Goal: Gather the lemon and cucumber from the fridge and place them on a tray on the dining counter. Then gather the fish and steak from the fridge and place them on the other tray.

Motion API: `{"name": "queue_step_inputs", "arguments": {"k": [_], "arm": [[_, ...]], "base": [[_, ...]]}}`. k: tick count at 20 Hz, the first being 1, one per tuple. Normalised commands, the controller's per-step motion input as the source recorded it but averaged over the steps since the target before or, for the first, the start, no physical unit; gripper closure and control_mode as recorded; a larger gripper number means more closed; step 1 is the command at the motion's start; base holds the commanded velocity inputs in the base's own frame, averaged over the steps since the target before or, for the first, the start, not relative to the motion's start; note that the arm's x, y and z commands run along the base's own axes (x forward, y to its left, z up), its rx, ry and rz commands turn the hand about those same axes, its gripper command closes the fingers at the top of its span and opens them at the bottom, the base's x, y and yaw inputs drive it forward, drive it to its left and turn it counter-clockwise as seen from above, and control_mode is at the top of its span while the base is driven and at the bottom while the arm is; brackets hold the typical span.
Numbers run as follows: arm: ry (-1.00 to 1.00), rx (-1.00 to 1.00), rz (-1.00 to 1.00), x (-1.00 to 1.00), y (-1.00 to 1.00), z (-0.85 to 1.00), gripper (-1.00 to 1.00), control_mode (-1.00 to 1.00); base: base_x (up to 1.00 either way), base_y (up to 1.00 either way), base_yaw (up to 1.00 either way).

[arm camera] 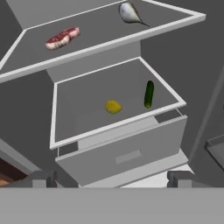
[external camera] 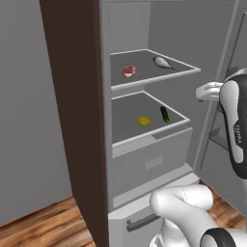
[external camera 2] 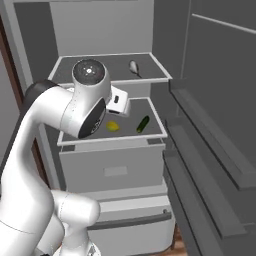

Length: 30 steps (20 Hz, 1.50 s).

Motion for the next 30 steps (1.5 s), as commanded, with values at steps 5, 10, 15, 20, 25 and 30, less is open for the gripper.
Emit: {"name": "queue_step_inputs", "arguments": {"k": [5,10,15,20,25,30], "arm": [[0.00,0.00,0.00,0.00,0.00,0.00,-1.00,1.00],[0.00,0.00,0.00,0.00,0.00,0.00,-1.00,1.00],[0.00,0.00,0.00,0.00,0.00,0.00,-1.00,1.00],[0.00,0.00,0.00,0.00,0.00,0.00,-1.00,1.00],[0.00,0.00,0.00,0.00,0.00,0.00,-1.00,1.00],[0.00,0.00,0.00,0.00,0.00,0.00,-1.00,1.00]], "base": [[-0.01,-0.03,0.15],[0.00,-0.28,0.19],[0.00,-0.33,0.18],[0.00,-0.42,0.19],[0.05,-0.40,0.21],[0.07,-0.29,0.21]]}}
